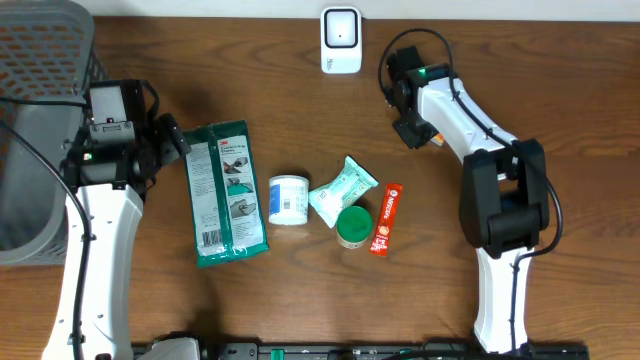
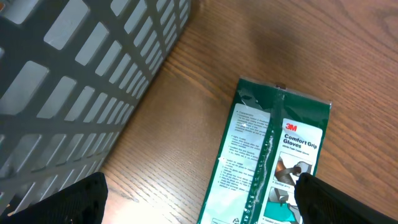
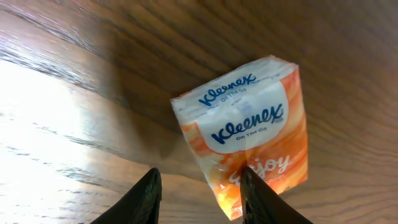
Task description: Scan the item barcode
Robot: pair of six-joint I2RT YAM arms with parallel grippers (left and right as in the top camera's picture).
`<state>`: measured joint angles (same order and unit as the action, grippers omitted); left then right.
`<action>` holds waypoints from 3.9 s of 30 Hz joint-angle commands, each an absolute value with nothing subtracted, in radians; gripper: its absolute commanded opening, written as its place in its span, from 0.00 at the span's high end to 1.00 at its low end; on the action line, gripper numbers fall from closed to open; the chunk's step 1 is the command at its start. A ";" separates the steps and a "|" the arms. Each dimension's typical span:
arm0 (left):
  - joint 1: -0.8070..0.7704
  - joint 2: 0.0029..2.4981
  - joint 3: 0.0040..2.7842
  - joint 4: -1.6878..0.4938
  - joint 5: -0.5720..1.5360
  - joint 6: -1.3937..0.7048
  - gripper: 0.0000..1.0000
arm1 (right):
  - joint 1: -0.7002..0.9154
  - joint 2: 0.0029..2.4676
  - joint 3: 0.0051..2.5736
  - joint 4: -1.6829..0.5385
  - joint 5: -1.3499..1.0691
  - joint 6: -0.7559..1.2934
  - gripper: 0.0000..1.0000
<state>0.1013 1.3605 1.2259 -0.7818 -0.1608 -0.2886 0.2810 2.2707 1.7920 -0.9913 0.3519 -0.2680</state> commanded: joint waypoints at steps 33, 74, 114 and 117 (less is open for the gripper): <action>0.105 1.358 1.248 -0.783 -0.173 -0.290 0.04 | 0.275 2.139 1.639 -0.845 0.247 -0.263 0.99; 0.105 1.358 1.248 -0.783 -0.173 -0.290 0.04 | 0.152 2.370 2.055 -0.069 -0.884 0.978 0.99; 0.105 1.358 1.248 -0.783 -0.173 -0.290 0.04 | 0.209 2.634 2.055 0.346 -0.767 1.348 0.99; 0.105 1.358 1.248 -0.783 -0.172 -0.290 0.04 | 0.209 2.634 2.055 0.345 -0.767 1.345 0.99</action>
